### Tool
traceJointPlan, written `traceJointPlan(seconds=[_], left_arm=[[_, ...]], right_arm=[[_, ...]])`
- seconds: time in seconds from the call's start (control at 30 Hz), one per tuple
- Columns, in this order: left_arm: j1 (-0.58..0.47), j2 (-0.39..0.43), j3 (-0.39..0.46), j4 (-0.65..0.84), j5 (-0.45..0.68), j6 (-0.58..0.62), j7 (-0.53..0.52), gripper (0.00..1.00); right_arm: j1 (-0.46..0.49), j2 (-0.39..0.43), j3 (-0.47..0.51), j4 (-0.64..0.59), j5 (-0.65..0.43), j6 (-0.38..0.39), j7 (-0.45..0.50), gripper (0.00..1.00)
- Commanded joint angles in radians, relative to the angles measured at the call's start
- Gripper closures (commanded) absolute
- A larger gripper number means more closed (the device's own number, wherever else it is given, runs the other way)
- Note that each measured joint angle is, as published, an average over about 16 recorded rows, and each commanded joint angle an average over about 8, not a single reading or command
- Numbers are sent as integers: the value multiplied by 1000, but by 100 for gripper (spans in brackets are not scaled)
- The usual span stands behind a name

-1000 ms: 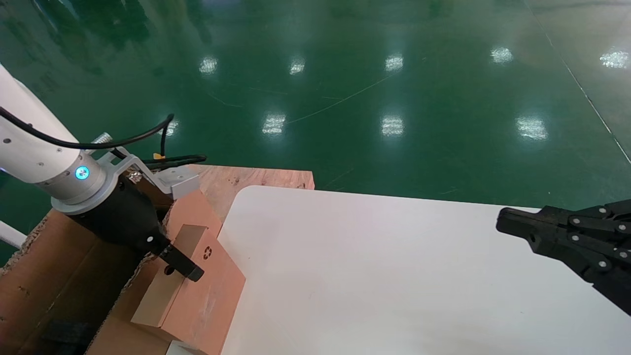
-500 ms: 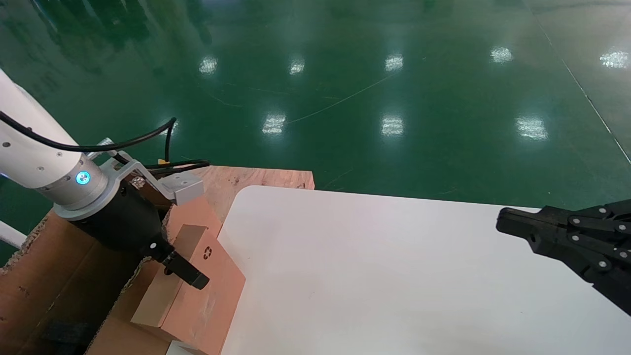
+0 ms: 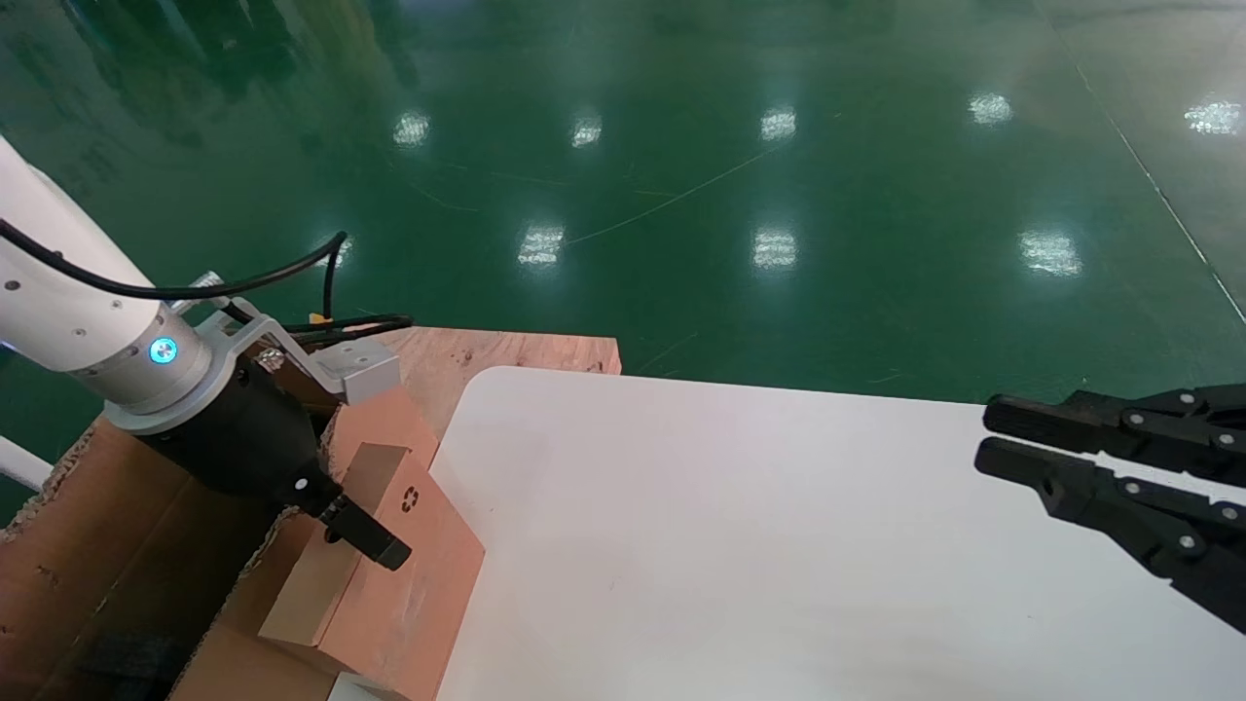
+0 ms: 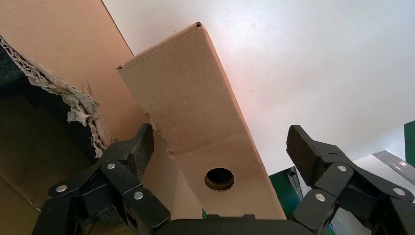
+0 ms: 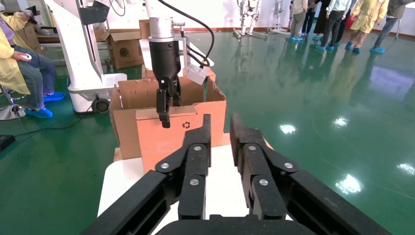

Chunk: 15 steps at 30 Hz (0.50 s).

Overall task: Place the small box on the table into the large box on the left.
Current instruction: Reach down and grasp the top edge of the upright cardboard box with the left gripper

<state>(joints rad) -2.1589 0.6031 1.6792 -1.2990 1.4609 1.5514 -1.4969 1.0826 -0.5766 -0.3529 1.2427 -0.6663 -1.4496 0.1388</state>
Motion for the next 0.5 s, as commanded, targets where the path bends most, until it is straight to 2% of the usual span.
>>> traceJointPlan(seconds=[0.03, 0.1, 0.17, 0.2, 0.5], left_arm=[[0, 0, 0, 0, 1, 1, -1, 67], [0, 0, -1, 0, 1, 1, -1, 87], [0, 0, -1, 0, 2, 2, -2, 98], [0, 0, -1, 0, 2, 2, -2, 100], [1, 1, -1, 1, 4, 3, -3, 100]], right_arm=[[0, 0, 0, 0, 0, 0, 0, 0], [0, 0, 0, 0, 0, 0, 0, 0], [0, 0, 0, 0, 0, 0, 0, 0], [0, 0, 0, 0, 0, 0, 0, 0], [0, 0, 0, 0, 0, 0, 0, 0]])
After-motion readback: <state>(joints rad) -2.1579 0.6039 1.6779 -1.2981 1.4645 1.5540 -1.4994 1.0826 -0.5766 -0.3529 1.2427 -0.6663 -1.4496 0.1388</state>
